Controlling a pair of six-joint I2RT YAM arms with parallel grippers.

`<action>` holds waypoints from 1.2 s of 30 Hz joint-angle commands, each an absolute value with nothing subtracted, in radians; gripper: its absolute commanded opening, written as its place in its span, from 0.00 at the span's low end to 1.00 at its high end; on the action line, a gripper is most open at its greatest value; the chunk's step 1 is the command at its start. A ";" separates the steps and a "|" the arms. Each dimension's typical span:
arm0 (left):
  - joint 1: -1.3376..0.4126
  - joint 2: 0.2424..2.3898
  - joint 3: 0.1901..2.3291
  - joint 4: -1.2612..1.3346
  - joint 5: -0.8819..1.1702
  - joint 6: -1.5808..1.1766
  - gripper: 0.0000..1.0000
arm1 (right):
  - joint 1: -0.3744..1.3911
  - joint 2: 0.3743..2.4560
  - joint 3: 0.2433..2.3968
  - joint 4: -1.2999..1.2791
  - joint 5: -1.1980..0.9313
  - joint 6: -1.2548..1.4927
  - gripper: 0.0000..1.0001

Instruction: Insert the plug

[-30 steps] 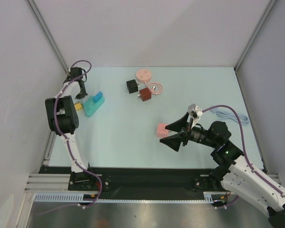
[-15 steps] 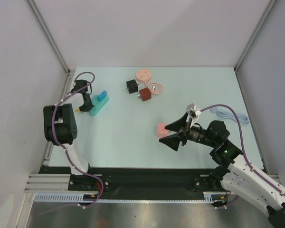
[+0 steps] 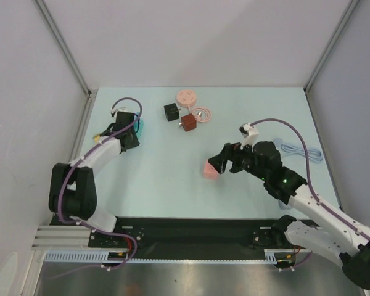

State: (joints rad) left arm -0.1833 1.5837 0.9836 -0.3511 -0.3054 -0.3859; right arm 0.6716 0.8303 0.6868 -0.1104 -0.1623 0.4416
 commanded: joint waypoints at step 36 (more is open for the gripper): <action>-0.962 1.854 1.397 -0.485 -0.129 -0.311 0.87 | 0.561 0.574 0.815 -0.614 -0.032 0.463 0.94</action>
